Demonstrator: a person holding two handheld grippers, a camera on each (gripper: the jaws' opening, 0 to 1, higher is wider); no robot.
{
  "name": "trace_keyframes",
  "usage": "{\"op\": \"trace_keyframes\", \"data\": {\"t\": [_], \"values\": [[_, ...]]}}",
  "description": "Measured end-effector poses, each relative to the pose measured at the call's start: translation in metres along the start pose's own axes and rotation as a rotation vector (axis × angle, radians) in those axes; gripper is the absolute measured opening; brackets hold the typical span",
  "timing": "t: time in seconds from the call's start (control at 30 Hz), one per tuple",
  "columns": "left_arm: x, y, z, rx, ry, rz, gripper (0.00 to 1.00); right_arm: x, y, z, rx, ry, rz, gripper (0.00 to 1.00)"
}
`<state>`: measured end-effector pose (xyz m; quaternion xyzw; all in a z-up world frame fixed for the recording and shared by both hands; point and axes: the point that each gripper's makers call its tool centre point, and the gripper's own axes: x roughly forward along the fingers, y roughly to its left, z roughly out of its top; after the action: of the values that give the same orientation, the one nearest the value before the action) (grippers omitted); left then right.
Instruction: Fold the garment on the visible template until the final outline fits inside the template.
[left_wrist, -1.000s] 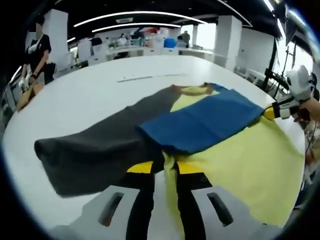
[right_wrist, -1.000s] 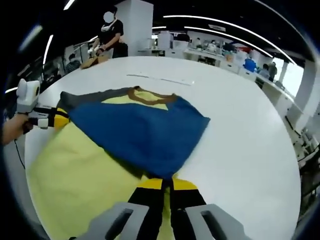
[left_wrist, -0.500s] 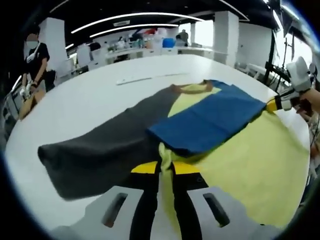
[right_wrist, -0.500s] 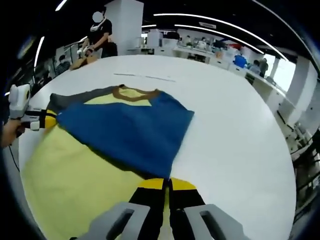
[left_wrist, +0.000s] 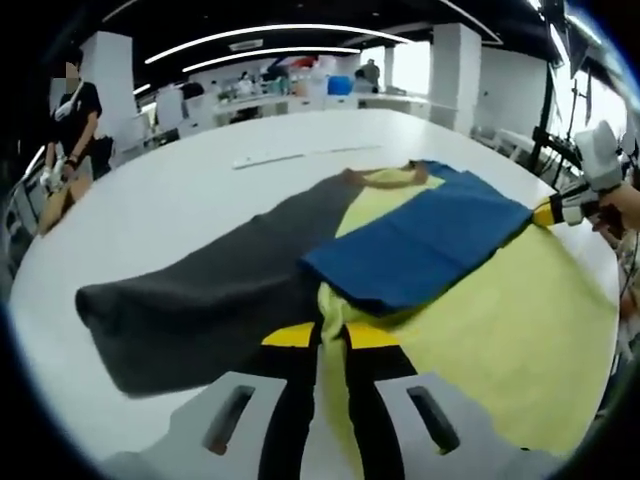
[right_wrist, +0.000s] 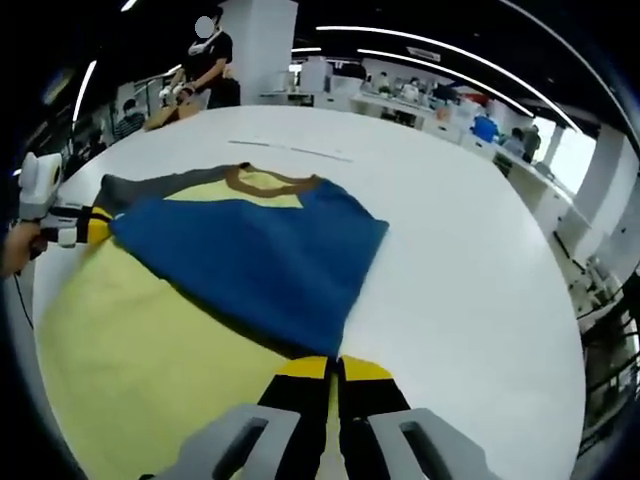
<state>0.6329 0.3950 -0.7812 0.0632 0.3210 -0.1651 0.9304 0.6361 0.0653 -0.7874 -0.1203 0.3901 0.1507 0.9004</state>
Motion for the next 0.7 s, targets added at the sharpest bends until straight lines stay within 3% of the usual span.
{"op": "trace_keyframes", "data": {"t": [0.4,0.7], "values": [[-0.004,-0.012,-0.001,0.035,-0.008,-0.067,0.19,-0.002,-0.021,-0.005,-0.042,0.021,-0.025,0.0],[-0.013,-0.016,0.005,0.049,-0.05,-0.094,0.28,-0.004,-0.032,-0.01,-0.06,0.031,-0.016,0.0]]}}
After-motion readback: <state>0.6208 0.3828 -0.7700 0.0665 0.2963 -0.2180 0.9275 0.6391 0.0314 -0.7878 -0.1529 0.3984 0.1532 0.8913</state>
